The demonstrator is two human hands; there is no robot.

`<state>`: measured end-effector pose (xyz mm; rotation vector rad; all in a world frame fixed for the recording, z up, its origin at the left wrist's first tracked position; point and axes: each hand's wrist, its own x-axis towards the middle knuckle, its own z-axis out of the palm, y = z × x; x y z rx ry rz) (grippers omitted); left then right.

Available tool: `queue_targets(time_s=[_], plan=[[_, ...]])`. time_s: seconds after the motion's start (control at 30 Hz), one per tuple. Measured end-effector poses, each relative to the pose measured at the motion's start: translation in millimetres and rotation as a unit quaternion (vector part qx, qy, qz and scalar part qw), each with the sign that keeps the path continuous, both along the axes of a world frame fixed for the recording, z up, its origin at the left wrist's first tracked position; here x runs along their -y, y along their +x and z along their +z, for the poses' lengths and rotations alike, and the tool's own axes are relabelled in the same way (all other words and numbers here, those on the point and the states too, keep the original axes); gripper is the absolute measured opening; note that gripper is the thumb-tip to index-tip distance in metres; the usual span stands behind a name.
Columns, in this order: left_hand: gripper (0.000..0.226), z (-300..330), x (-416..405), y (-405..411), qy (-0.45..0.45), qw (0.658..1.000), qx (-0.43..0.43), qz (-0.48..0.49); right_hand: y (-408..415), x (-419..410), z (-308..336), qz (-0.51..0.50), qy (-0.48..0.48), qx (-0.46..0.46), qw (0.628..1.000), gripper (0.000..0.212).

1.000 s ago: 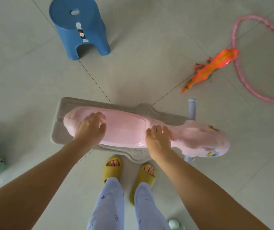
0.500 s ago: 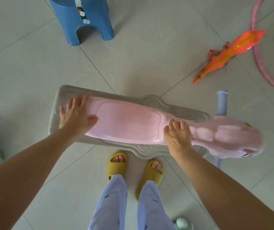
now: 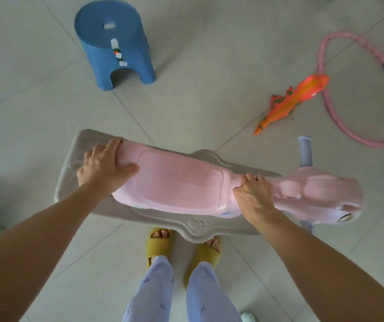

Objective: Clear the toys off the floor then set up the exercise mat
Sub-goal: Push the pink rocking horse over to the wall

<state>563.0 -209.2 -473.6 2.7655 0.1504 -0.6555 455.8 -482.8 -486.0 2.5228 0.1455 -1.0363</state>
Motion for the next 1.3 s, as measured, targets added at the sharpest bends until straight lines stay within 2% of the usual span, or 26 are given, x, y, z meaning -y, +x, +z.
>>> queue_targets(time_s=[0.23,0.37,0.63,0.8,0.97,1.3], plan=[[0.072,125,6,6,-0.029,0.999,0.041,0.018,6,7,123,-0.015,0.002,0.046,0.999,0.027],[0.073,187,13,25,-0.055,0.997,0.060,0.005,20,11,192,-0.018,-0.030,0.074,0.997,0.030],[0.069,268,36,86,-0.107,0.987,0.116,-0.038,58,31,287,-0.041,-0.083,0.155,0.984,0.032],[0.071,293,66,135,-0.101,0.984,0.131,-0.062,96,63,306,-0.058,-0.098,0.172,0.978,0.031],[0.070,301,105,191,-0.088,0.985,0.131,-0.062,150,102,308,-0.035,-0.099,0.185,0.977,0.029],[0.069,297,195,330,-0.067,0.991,0.119,-0.014,317,197,294,-0.012,-0.055,0.184,0.981,0.027]])
